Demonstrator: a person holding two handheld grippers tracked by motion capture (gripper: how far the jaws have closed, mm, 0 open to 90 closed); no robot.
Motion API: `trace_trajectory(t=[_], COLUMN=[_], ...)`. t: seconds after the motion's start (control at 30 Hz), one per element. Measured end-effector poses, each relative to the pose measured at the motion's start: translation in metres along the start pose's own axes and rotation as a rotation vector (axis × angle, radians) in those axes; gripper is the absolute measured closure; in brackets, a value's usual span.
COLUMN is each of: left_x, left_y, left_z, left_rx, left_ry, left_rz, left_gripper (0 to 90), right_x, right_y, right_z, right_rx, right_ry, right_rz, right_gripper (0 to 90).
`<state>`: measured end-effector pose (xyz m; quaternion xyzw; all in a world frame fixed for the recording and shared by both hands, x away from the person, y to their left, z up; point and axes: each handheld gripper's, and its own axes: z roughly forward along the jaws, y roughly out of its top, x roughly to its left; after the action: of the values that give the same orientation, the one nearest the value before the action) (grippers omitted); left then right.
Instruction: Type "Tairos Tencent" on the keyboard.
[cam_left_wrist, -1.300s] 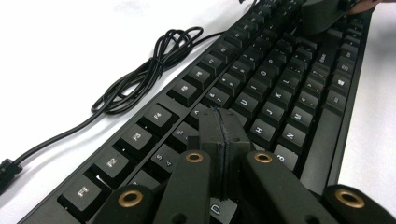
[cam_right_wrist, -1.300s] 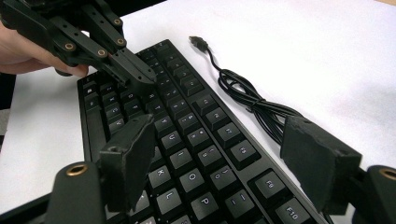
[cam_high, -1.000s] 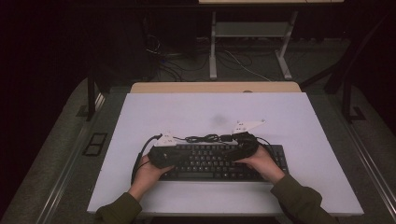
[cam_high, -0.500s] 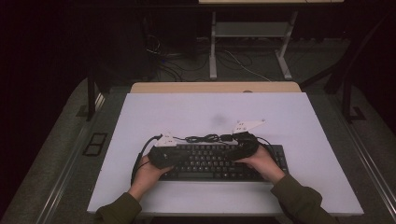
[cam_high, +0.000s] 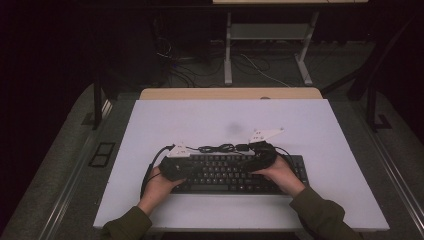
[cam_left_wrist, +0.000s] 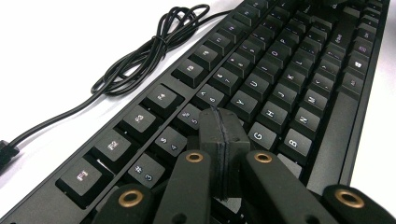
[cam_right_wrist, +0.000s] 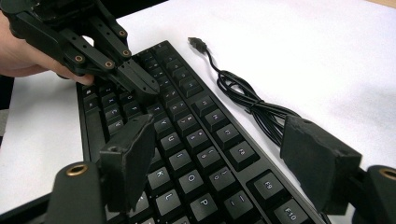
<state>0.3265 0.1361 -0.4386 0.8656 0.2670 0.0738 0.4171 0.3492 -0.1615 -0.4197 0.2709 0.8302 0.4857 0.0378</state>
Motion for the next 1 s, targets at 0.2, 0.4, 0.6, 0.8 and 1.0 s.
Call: trace_trajectory(t=[0.2, 0.4, 0.6, 0.8, 1.0], left_x=[-0.001, 0.000, 0.000, 0.000, 0.000], left_y=[0.001, 0.001, 0.003, 0.003, 0.002], left_z=[-0.001, -0.003, -0.008, -0.011, -0.016], left_rx=[-0.018, -0.022, -0.043, -0.049, -0.053], left_ry=[-0.001, 0.003, -0.003, -0.010, -0.009], left_rz=[-0.018, -0.018, -0.023, -0.025, -0.025], left_gripper=[89.2, 89.2, 89.1, 83.0, 69.3], right_x=[0.000, 0.000, 0.000, 0.000, -0.001], right_y=[0.000, 0.000, 0.000, 0.001, 0.001], right_z=[-0.001, -0.001, -0.001, -0.001, -0.001], right_rx=[-0.003, -0.003, -0.004, -0.003, 0.001], right_ry=[-0.001, 0.000, 0.000, -0.002, 0.008], right_rz=[-0.001, -0.003, -0.001, 0.002, 0.007], right_gripper=[25.8, 25.7, 25.7, 26.1, 31.0])
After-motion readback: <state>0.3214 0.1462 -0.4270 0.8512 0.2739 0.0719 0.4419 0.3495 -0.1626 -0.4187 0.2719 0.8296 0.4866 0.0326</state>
